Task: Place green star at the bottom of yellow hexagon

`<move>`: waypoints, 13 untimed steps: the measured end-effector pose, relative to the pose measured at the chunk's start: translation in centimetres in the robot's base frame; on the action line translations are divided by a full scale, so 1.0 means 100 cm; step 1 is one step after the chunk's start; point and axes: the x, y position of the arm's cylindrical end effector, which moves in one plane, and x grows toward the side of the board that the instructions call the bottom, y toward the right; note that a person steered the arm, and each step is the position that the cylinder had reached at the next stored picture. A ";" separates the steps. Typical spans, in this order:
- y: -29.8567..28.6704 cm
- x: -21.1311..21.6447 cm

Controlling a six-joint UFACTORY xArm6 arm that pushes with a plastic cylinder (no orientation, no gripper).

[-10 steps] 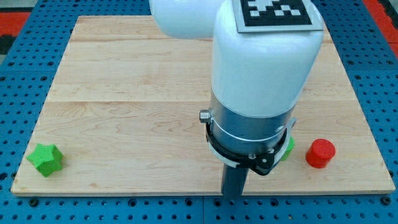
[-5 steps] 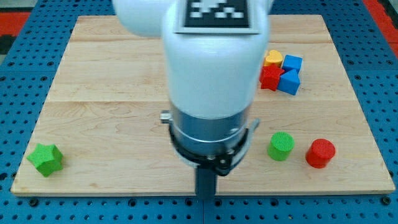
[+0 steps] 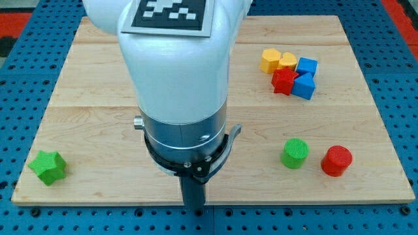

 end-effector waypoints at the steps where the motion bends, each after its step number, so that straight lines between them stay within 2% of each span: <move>1: -0.014 0.000; 2: -0.055 0.000; 4: -0.080 0.000; 5: -0.241 0.000; 6: -0.271 -0.017; 7: -0.188 -0.035; 8: -0.167 -0.081; 9: -0.157 -0.107; 11: -0.041 -0.187; 12: -0.062 -0.202; 13: -0.132 -0.202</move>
